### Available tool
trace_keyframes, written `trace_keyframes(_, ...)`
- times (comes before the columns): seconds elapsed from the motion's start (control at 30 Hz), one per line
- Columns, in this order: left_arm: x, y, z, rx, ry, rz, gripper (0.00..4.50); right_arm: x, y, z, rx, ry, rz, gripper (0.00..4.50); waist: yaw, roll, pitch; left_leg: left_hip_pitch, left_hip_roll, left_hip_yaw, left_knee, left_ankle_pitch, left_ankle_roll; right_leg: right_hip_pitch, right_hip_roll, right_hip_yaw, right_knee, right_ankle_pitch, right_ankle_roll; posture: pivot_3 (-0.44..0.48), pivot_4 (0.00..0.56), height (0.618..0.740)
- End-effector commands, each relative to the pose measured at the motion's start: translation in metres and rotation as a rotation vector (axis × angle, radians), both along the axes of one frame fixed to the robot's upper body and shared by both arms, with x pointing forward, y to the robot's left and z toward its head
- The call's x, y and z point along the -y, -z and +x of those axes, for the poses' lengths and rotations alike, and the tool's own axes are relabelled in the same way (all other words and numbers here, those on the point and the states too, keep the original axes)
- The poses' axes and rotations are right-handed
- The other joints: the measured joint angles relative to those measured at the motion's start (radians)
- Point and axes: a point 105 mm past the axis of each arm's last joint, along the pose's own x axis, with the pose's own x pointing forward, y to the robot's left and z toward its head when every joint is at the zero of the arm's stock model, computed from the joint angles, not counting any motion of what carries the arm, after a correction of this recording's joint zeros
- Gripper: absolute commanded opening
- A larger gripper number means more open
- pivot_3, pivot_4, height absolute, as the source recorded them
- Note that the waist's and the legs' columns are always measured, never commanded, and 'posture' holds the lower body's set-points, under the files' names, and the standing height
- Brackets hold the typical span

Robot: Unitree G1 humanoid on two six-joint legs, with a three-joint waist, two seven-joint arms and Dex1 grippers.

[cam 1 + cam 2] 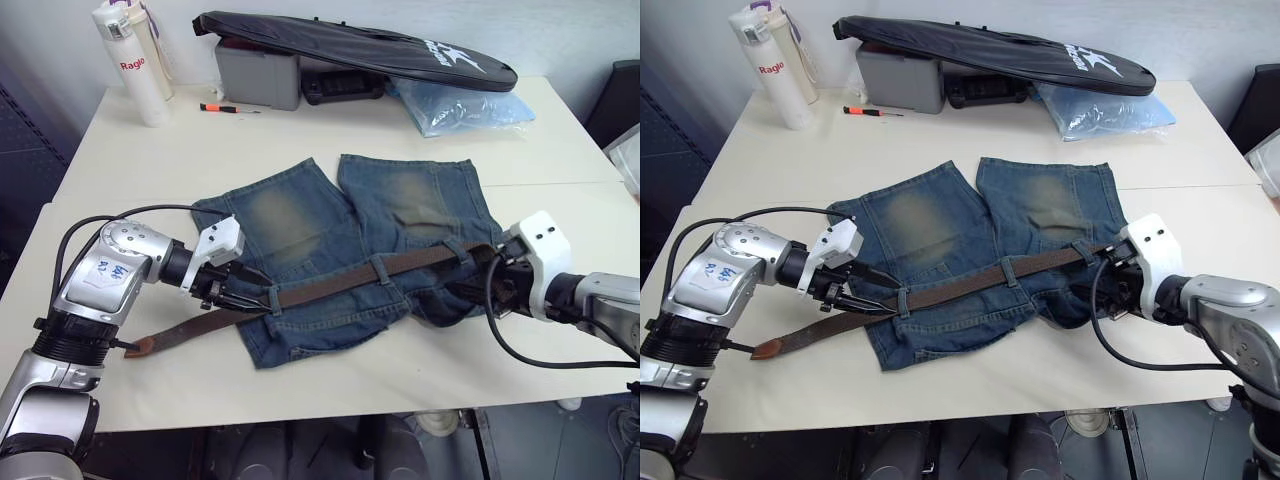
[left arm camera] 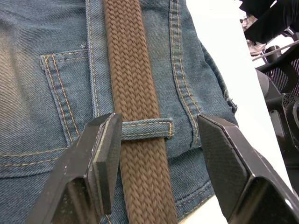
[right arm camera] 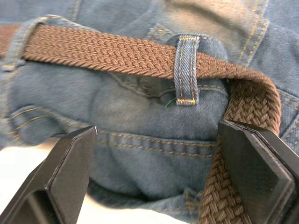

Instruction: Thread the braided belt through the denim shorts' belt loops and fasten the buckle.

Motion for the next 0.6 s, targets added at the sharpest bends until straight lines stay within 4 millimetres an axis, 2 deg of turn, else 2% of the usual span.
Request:
trace_keyframes(0.03,-0.001,-0.009,-0.004,0.038,0.009,0.004,2.89,0.003,0.005,0.007,0.005,0.031,-0.021,4.46,0.000,0.000,0.000,0.000,0.000,0.000,0.000,0.000,0.000,0.000,0.000,0.000,0.000,0.000,0.000,0.000,0.150,0.740)
trace_keyframes(0.13,-0.004,-0.009,-0.004,0.041,-0.005,0.005,2.89,0.002,0.016,0.013,-0.011,0.037,-0.034,4.46,0.000,0.000,0.000,0.000,0.000,0.000,0.000,0.000,0.000,0.000,0.000,0.000,0.000,0.000,0.000,0.000,0.150,0.740)
trace_keyframes(0.17,-0.005,-0.009,-0.005,0.041,-0.009,0.006,2.89,0.002,0.019,0.014,-0.015,0.040,-0.033,4.22,0.000,0.000,0.000,0.000,0.000,0.000,0.000,0.000,0.000,0.000,0.000,0.000,0.000,0.000,0.000,0.000,0.150,0.740)
trace_keyframes(0.27,-0.009,-0.012,-0.006,0.043,-0.031,0.008,2.89,0.002,0.026,0.018,-0.027,0.056,-0.040,3.13,0.000,0.000,0.000,0.000,0.000,0.000,0.000,0.000,0.000,0.000,0.000,0.000,0.000,0.000,0.000,0.000,0.150,0.740)
trace_keyframes(0.33,-0.014,-0.013,-0.006,0.045,-0.051,0.013,2.89,0.002,0.029,0.020,-0.032,0.063,-0.051,2.08,0.000,0.000,0.000,0.000,0.000,0.000,0.000,0.000,0.000,0.000,0.000,0.000,0.000,0.000,0.000,0.000,0.150,0.740)
trace_keyframes(0.5,-0.023,-0.012,-0.006,0.056,-0.079,0.032,2.89,-0.001,0.035,0.027,-0.037,0.071,-0.061,0.03,-0.004,0.000,0.000,0.000,0.000,0.000,0.000,0.000,0.000,0.000,0.000,0.000,0.000,0.000,0.000,0.000,0.150,0.740)
trace_keyframes(0.6,-0.023,-0.010,-0.003,0.087,-0.096,0.029,2.89,-0.006,0.036,0.028,-0.038,0.064,-0.048,0.03,-0.006,0.000,0.000,0.001,0.000,0.000,0.000,0.000,0.000,0.000,0.000,0.000,0.000,0.000,0.000,0.000,0.150,0.740)
